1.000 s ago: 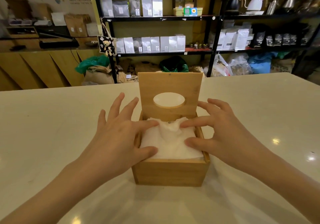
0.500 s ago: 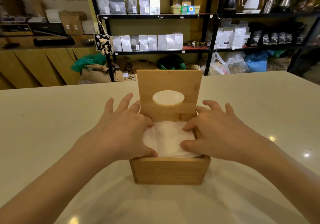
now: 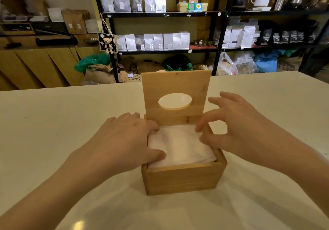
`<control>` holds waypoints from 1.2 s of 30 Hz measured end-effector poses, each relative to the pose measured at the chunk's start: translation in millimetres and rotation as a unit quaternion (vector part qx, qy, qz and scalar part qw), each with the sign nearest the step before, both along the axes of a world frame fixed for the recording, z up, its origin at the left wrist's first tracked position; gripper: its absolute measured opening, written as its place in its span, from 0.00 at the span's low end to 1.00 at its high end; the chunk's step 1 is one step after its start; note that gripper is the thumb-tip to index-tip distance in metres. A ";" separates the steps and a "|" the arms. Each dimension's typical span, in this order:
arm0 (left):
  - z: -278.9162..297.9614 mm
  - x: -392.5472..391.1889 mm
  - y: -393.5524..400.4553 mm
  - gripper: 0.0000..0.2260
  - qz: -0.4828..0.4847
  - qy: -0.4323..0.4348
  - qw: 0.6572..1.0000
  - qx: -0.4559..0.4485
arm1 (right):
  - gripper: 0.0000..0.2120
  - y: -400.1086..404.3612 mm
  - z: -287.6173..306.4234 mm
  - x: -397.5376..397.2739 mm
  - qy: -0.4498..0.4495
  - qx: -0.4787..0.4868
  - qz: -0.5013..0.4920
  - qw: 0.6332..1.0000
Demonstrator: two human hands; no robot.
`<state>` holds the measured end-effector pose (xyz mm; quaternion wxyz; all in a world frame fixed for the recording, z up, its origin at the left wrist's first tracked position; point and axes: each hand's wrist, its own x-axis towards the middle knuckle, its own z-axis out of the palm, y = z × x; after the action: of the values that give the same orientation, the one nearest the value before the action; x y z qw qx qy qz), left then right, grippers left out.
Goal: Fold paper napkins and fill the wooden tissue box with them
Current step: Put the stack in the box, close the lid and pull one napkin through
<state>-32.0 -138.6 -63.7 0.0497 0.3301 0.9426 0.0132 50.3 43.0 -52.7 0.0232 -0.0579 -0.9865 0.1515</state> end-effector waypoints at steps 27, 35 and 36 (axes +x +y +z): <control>13.4 -7.0 22.7 0.26 0.012 -0.056 0.980 -0.192 | 0.24 -10.7 8.3 -27.9 -0.229 0.143 0.043 0.962; 11.3 -16.1 8.7 0.26 0.022 -0.100 0.992 -0.077 | 0.22 -0.1 6.8 -17.0 -0.121 0.032 0.017 0.992; 8.1 -16.2 6.9 0.25 0.027 -0.097 0.993 -0.054 | 0.19 2.0 6.8 -16.4 -0.079 -0.004 0.015 0.997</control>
<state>-48.1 -131.7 -55.7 0.1585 0.2987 0.9411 -0.0044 33.9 45.1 -45.9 -0.0577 -0.0549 -0.9853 0.1512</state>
